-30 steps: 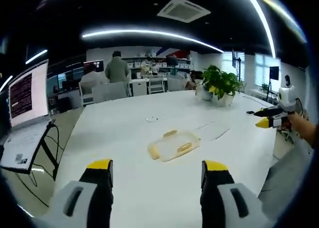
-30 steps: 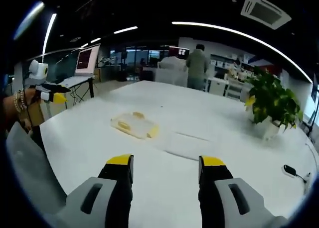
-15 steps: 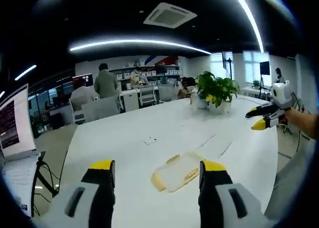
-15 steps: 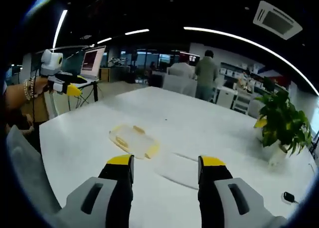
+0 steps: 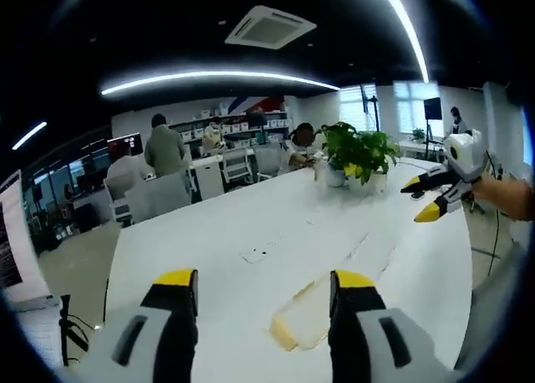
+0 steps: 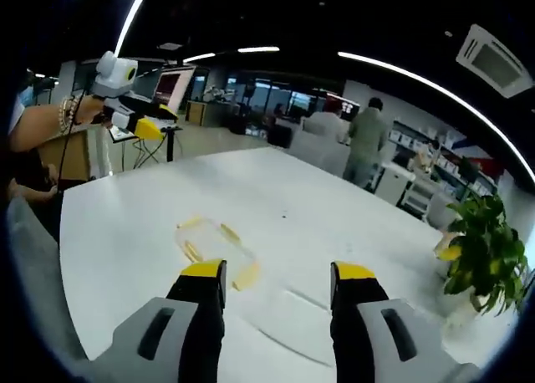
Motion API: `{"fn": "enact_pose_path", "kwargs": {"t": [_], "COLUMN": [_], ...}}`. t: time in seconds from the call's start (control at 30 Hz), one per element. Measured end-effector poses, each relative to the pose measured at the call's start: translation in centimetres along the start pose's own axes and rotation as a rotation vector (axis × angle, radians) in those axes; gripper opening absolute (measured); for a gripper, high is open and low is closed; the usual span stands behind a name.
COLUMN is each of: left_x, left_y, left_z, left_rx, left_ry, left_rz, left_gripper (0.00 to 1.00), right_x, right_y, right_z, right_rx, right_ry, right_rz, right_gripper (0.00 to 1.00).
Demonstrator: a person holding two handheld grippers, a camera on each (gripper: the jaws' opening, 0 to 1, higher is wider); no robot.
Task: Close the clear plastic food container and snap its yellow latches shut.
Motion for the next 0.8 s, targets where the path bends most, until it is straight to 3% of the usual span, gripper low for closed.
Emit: {"fn": "enact_pose_path", "kwargs": {"t": [0.13, 0.2, 0.27, 0.37, 0.47, 0.53, 0.63, 0.73, 0.8], "left_x": [-1.6, -2.2, -3.1, -4.3, -5.7, -6.6, -7.6, -8.6, -9.1], "left_y": [0.5, 0.5, 0.2, -0.6, -1.0, -1.0, -1.3, -1.6, -1.9], "left_z": [-0.1, 0.4, 1.3, 3.0, 4.7, 5.0, 5.6, 7.6, 8.5], "left_rx": [-0.028, -0.085, -0.112, -0.143, -0.267, -0.361, -0.422, -0.493, -0.503], "left_ry": [0.019, 0.059, 0.104, 0.173, 0.231, 0.218, 0.222, 0.311, 0.339], "left_rz": [0.023, 0.041, 0.075, 0.148, 0.215, 0.244, 0.291, 0.341, 0.379], "left_gripper": [0.57, 0.55, 0.53, 0.53, 0.53, 0.53, 0.53, 0.51, 0.52], "right_x": [-1.5, -2.3, -3.0, -4.4, -5.9, -6.8, -8.1, -9.7, -10.5], "right_y": [-0.9, -1.3, -1.4, -1.4, -1.2, -1.2, -1.1, -1.1, -1.0], "right_z": [-0.7, -0.9, -0.9, -0.2, 0.3, 0.5, 0.8, 1.2, 1.5], "right_rx": [0.032, 0.049, 0.061, 0.106, 0.158, 0.229, 0.26, 0.288, 0.306], "right_ry": [0.013, 0.02, 0.033, 0.104, 0.135, 0.161, 0.193, 0.232, 0.248], "right_rz": [-0.019, -0.032, -0.052, -0.114, -0.195, -0.228, -0.274, -0.338, -0.376], "right_gripper": [0.47, 0.47, 0.47, 0.47, 0.43, 0.4, 0.42, 0.41, 0.42]}}
Point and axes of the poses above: the point that each gripper's makers call its tool centre point, and the gripper's own axes: x roughly backward along the fingers, y roughly to its left, z roughly out of its underside, the point moved 7 cm from there along x, roughly backward along the fingers, and after that the axes turned 9 degrees about -z, right-handed, at the moved point
